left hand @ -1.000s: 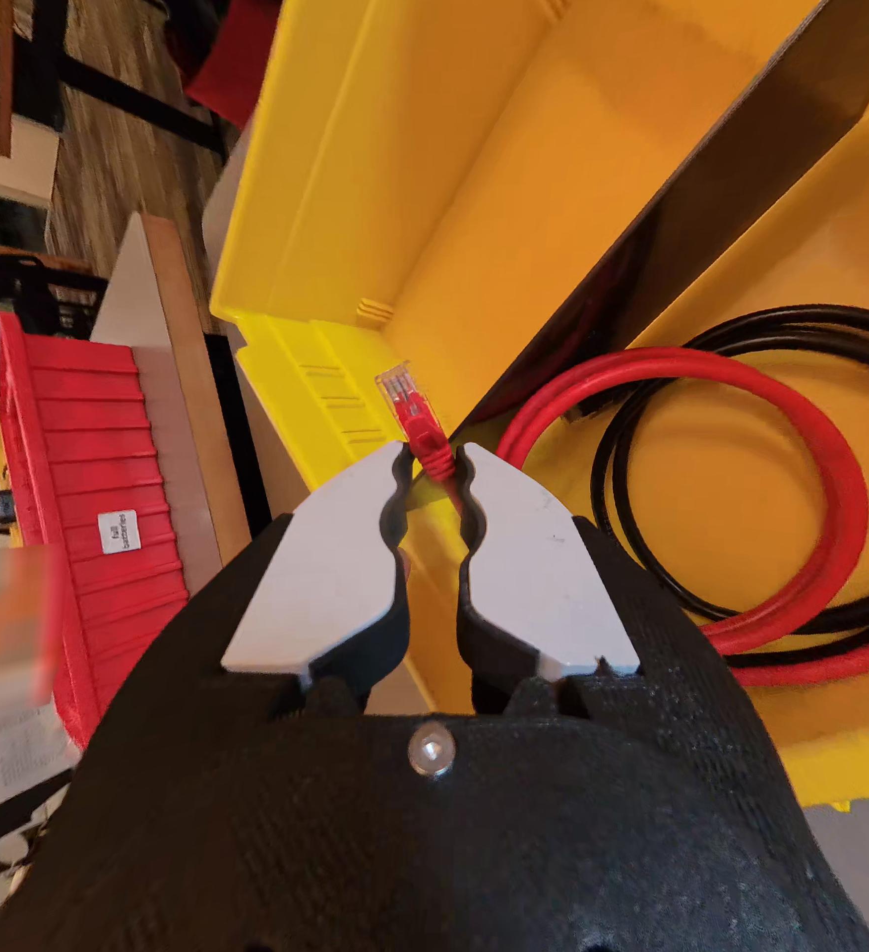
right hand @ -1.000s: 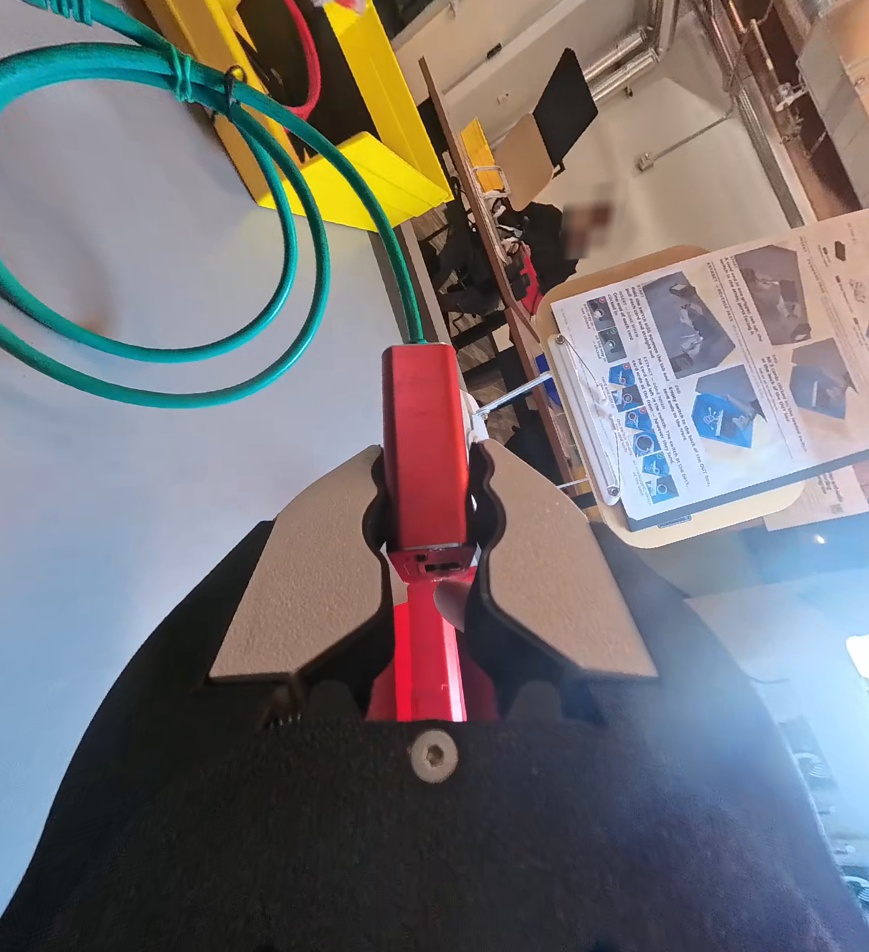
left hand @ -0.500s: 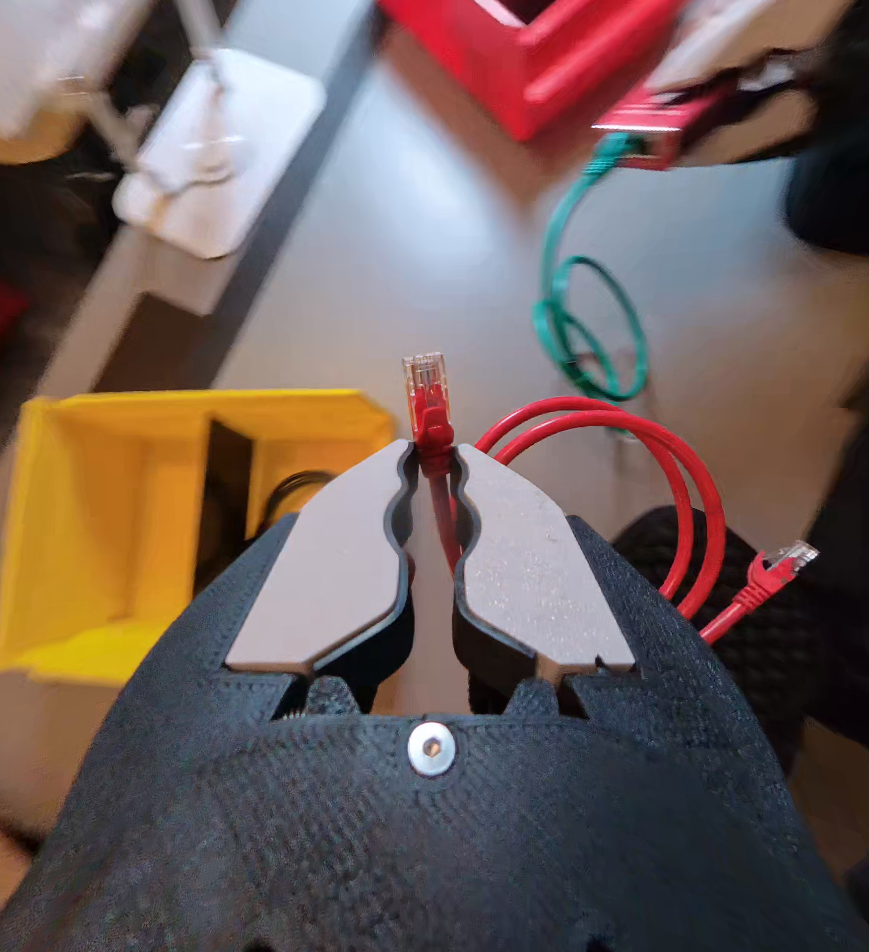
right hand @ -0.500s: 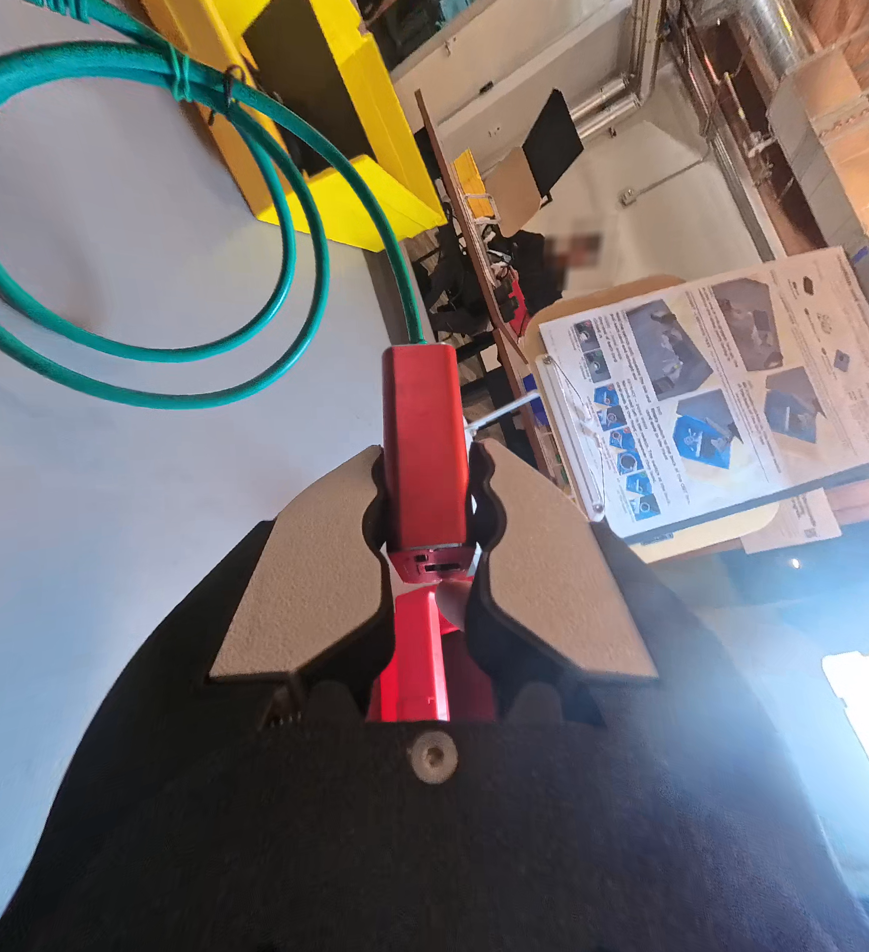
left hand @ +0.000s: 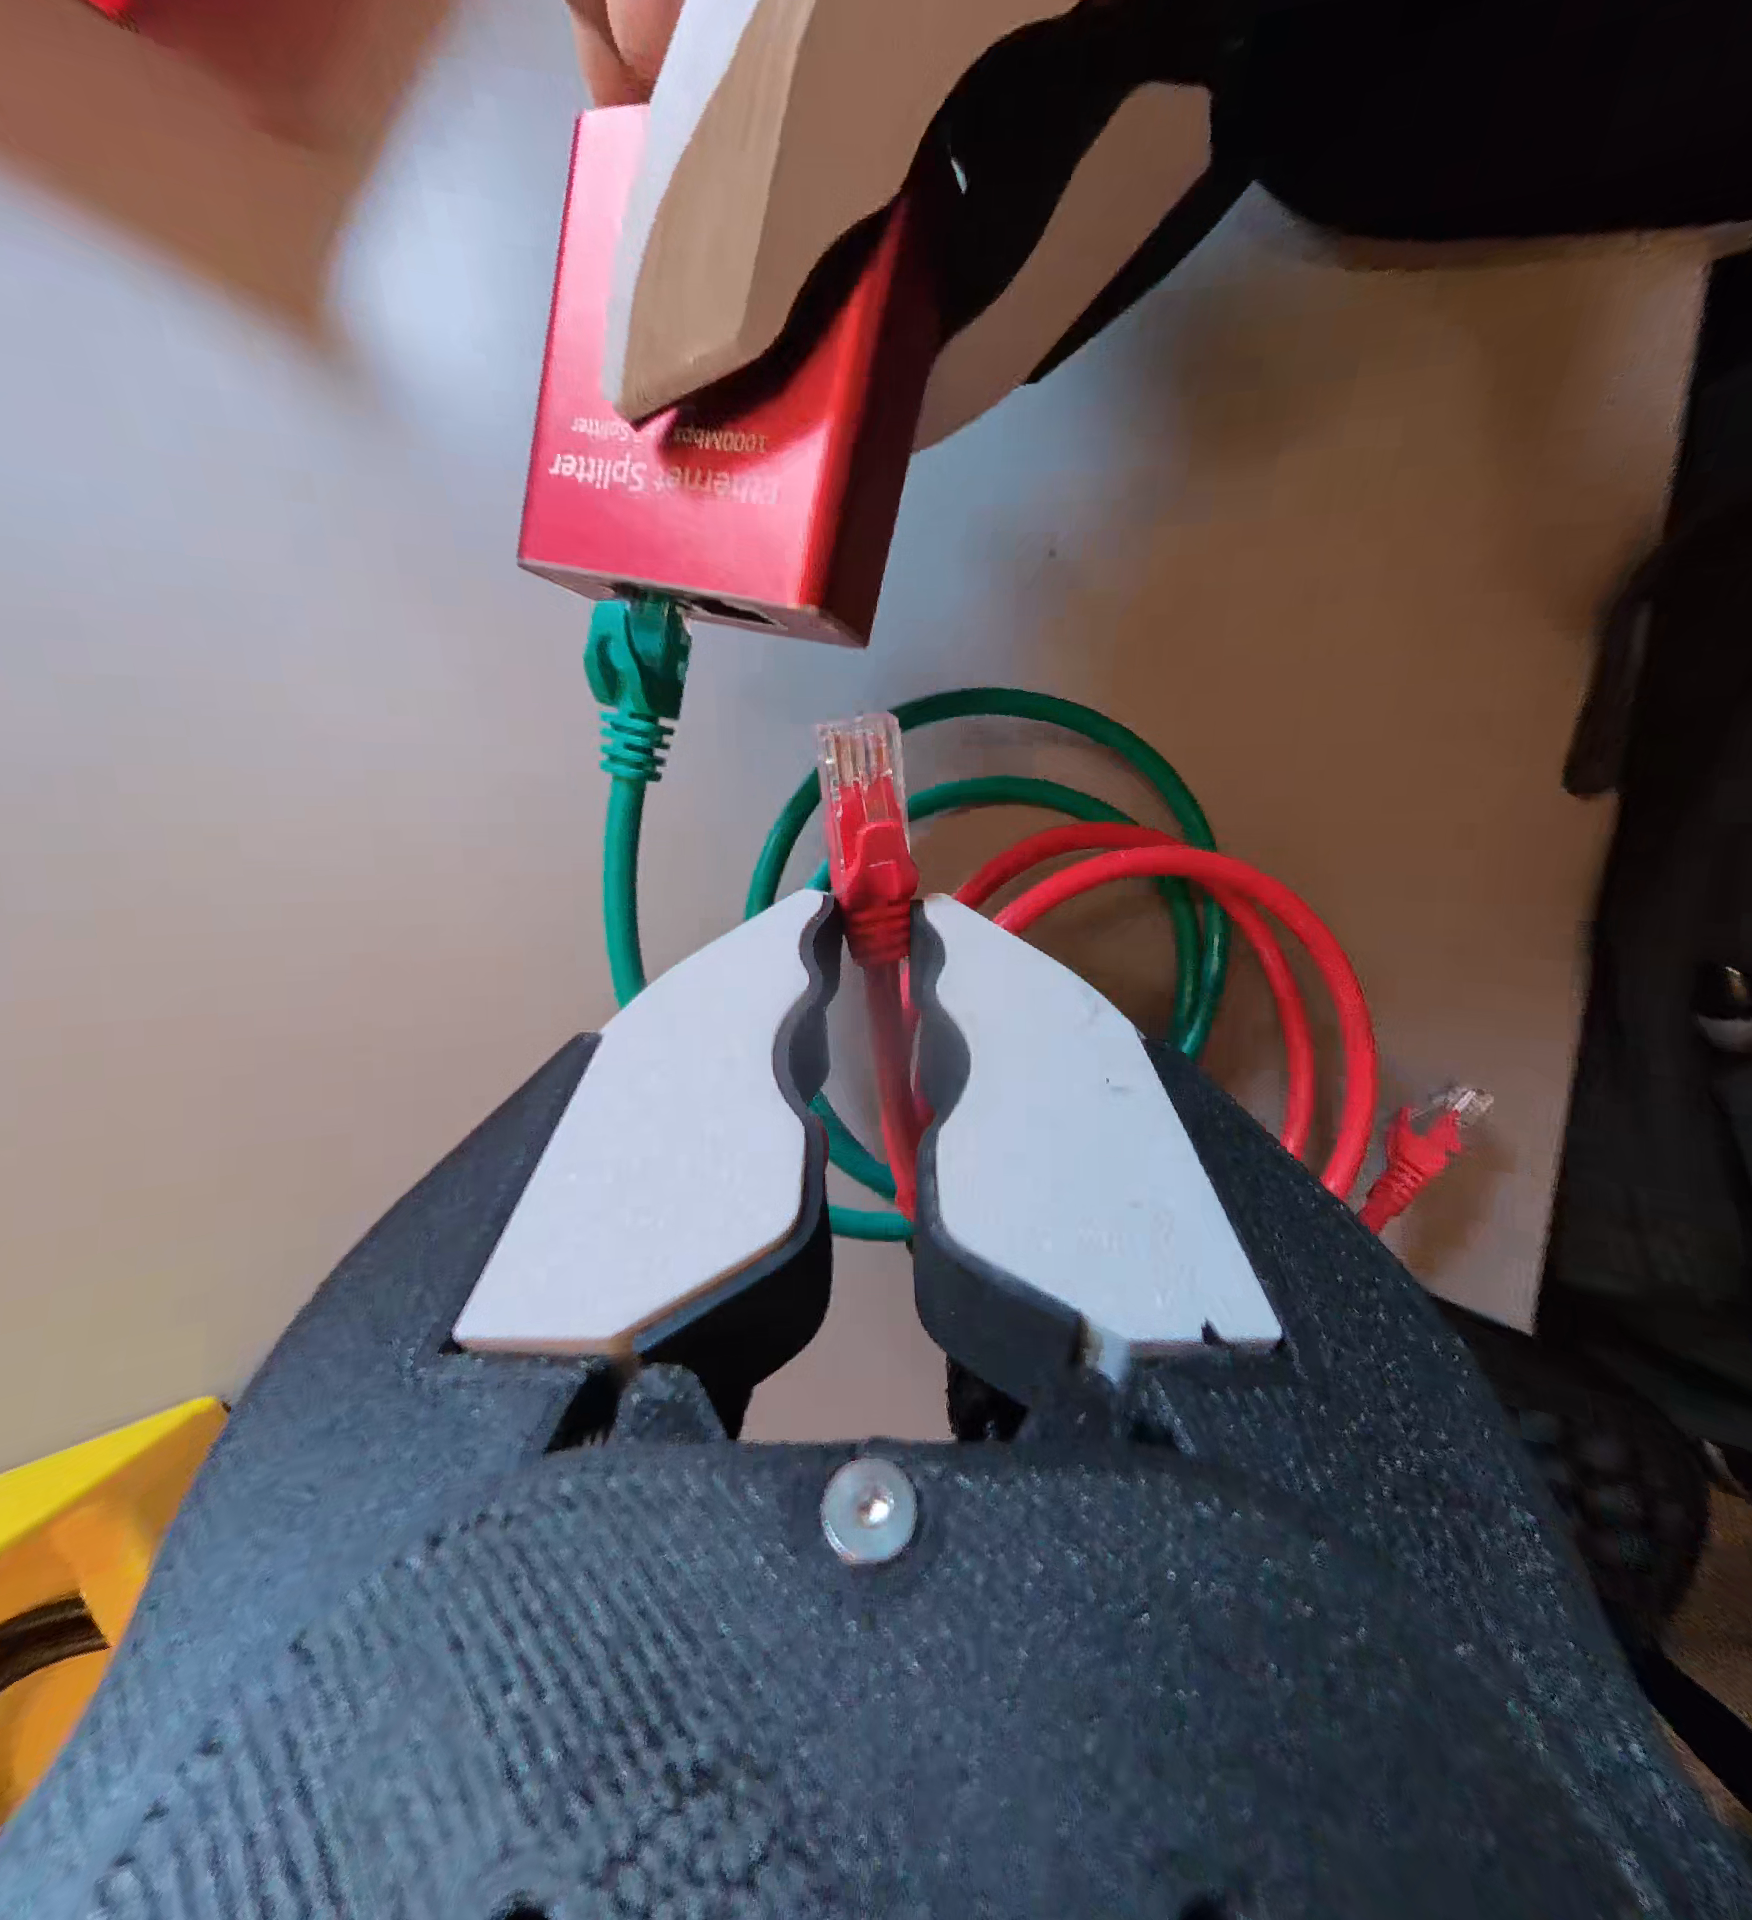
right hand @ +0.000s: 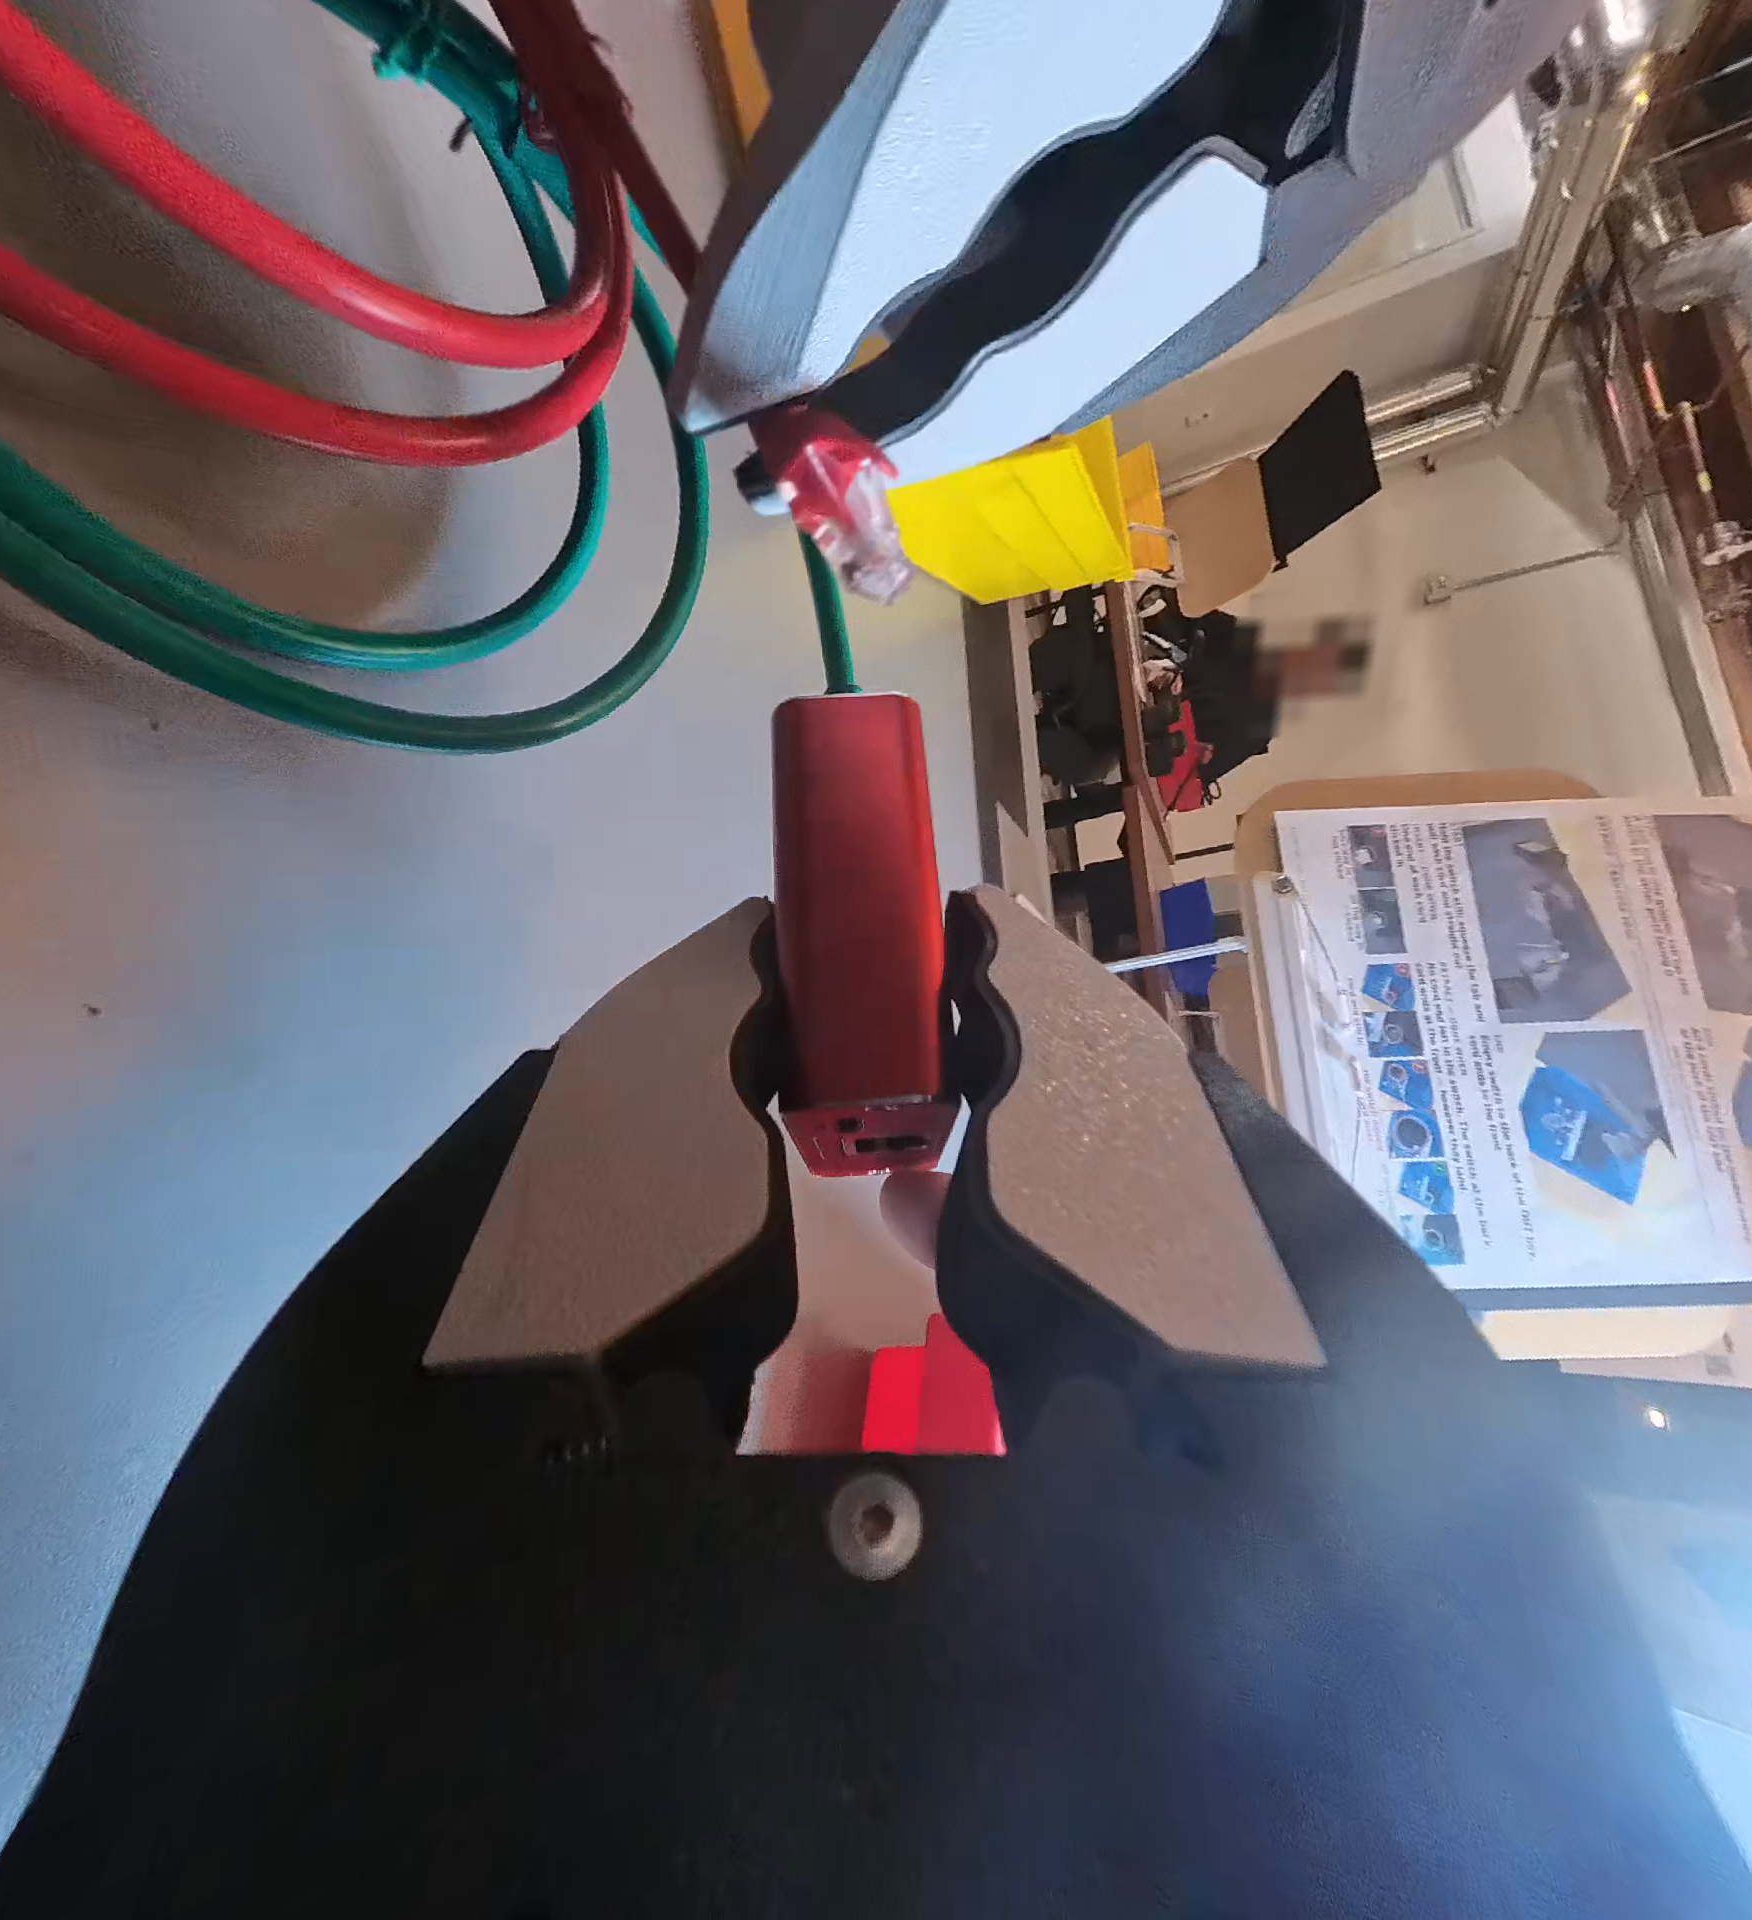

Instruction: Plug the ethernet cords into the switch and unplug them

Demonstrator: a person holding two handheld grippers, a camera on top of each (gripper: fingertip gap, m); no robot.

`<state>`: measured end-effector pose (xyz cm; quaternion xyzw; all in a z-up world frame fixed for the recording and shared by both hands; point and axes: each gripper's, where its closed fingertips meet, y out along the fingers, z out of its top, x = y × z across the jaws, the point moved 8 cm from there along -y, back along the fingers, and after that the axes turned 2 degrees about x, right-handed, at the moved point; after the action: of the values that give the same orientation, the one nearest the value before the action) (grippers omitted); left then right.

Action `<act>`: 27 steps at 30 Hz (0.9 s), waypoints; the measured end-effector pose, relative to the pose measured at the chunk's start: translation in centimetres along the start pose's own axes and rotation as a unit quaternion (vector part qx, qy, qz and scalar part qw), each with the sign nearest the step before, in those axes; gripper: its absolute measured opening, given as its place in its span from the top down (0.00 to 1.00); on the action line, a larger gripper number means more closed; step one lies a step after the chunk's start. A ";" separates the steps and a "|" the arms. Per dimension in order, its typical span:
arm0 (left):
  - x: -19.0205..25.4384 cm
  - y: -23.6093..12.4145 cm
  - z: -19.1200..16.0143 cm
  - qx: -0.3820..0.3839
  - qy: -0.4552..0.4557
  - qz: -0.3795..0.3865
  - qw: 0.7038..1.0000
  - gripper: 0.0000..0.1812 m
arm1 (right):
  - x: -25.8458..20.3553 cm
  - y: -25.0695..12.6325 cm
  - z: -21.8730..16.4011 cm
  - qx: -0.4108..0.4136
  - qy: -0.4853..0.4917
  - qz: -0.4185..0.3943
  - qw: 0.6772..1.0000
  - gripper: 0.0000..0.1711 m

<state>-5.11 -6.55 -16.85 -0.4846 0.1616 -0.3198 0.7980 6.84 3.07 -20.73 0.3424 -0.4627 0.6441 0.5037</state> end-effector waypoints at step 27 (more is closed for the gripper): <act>1.9 0.6 -1.6 0.091 0.002 0.017 0.996 0.97 | -0.2 -2.5 0.2 0.057 0.051 0.049 0.996 0.83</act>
<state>-4.41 -8.71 -18.04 -0.4063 0.1415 -0.3206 0.8439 9.30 3.01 -20.24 0.3142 -0.4155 0.7098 0.4743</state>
